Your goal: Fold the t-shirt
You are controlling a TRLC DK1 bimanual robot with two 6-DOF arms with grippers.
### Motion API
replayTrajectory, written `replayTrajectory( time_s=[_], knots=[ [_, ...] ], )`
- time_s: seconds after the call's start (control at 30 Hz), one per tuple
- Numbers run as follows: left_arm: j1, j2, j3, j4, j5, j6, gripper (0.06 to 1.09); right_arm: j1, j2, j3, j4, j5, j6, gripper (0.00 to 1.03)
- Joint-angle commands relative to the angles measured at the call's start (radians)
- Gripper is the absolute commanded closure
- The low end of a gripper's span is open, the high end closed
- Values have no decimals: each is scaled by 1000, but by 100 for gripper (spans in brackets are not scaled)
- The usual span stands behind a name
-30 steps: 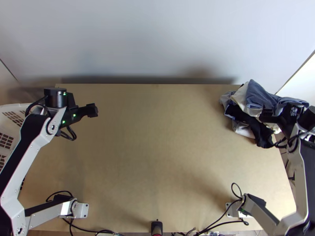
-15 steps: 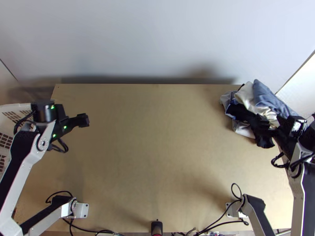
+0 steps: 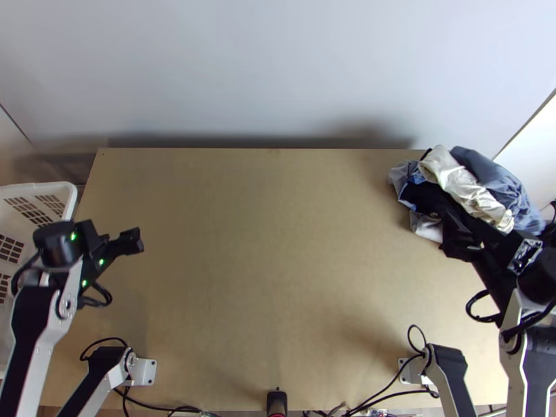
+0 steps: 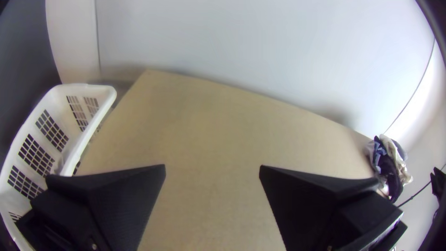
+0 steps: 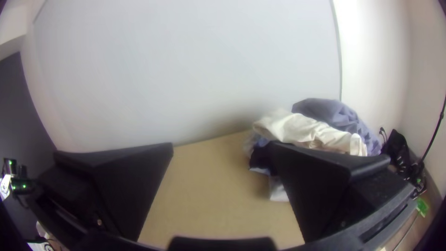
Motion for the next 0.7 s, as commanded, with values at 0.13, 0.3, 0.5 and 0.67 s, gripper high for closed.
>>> replayTrajectory(
  time_s=[0.13, 0.3, 0.5, 0.67],
  knots=[
    [48, -380, -271, 171, 1, 105, 11, 23, -234, -220, 161, 64, 100, 7],
    [48, -489, -339, 192, 1, 73, 11, 24, -349, -283, 167, 67, 96, 7],
    [51, -699, -438, 189, 2, 22, 11, 33, -556, -374, 141, 67, 90, 7],
    [55, -751, -458, 155, 1, 20, 11, 36, -566, -391, 107, 66, 93, 9]
  ],
)
